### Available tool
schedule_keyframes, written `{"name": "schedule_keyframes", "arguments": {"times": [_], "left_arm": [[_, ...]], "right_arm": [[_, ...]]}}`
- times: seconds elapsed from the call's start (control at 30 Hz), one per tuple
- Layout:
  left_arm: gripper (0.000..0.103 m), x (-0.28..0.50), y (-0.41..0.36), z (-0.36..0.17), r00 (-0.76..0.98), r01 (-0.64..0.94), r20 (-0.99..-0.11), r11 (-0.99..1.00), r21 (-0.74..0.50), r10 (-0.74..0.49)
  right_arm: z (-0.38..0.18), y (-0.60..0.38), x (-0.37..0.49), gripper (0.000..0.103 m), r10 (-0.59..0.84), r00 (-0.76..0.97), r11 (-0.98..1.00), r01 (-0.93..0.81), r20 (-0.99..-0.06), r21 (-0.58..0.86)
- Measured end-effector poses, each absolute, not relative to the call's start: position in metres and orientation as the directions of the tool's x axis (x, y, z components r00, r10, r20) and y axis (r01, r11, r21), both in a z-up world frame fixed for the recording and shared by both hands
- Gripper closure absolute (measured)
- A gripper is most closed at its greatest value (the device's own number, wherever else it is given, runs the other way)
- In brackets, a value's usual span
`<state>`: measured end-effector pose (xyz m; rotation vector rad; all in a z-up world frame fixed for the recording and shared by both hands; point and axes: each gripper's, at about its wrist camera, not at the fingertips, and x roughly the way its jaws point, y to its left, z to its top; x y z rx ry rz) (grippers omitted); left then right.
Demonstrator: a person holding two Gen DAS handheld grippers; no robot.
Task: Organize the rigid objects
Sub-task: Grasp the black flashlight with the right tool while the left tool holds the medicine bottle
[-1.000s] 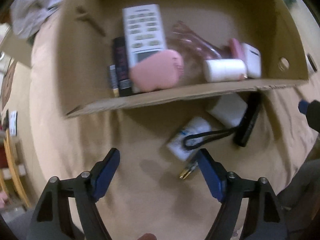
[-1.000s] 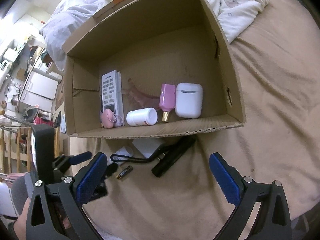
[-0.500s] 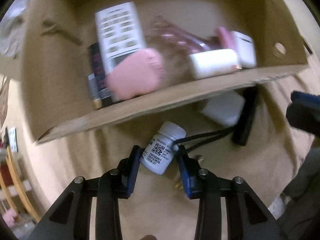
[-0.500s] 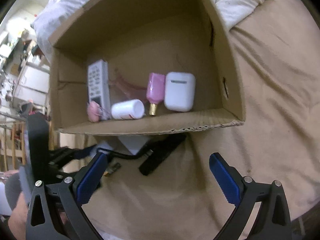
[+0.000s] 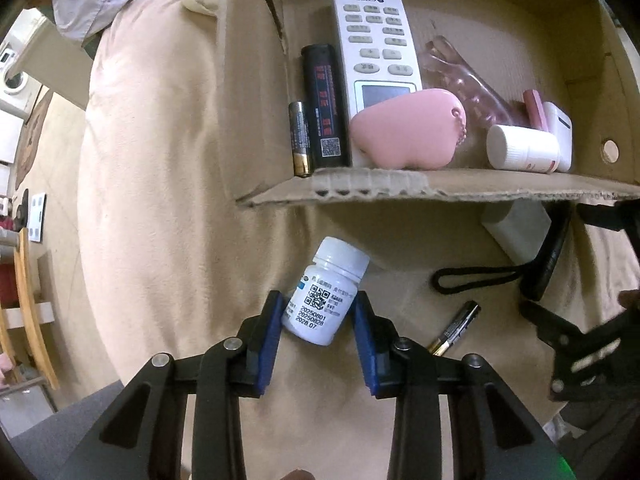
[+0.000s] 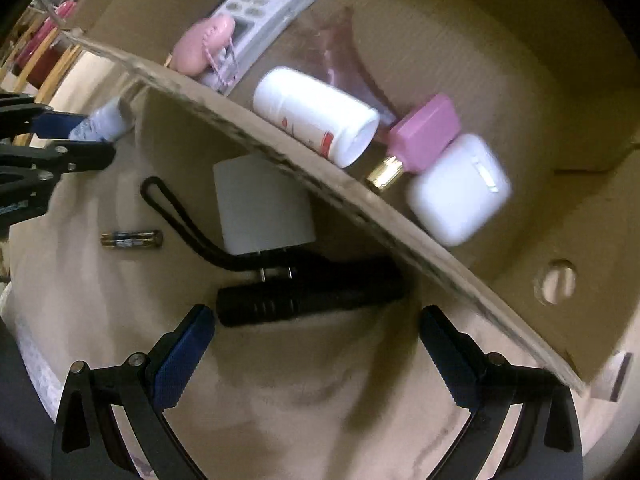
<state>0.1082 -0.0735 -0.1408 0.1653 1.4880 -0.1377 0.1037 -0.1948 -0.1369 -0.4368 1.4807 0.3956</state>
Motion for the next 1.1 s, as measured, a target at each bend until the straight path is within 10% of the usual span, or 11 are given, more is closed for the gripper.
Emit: {"name": "schedule_keyframes", "arguments": {"times": [0.67, 0.73, 0.77, 1.1], "left_arm": [[0.079, 0.108, -0.085, -0.128, 0.103, 0.197, -0.994, 0.98, -0.017, -0.038], [0.079, 0.106, -0.079, -0.124, 0.104, 0.198, -0.993, 0.98, -0.032, -0.053], [0.079, 0.104, -0.077, -0.121, 0.108, 0.201, -0.992, 0.979, -0.038, -0.061], [0.079, 0.095, -0.055, -0.105, 0.126, 0.182, -0.99, 0.983, -0.039, -0.062]], "right_arm": [[-0.12, -0.201, 0.106, 0.01, 0.083, 0.069, 0.905, -0.423, -0.994, 0.046], [-0.115, -0.195, 0.102, 0.057, 0.106, 0.056, 0.902, -0.425, -0.993, 0.072], [-0.114, -0.198, 0.101, 0.064, 0.109, 0.04, 0.905, -0.417, -0.993, 0.083], [-0.093, -0.227, 0.084, 0.075, 0.166, 0.055, 0.943, -0.301, -0.985, 0.142]]}}
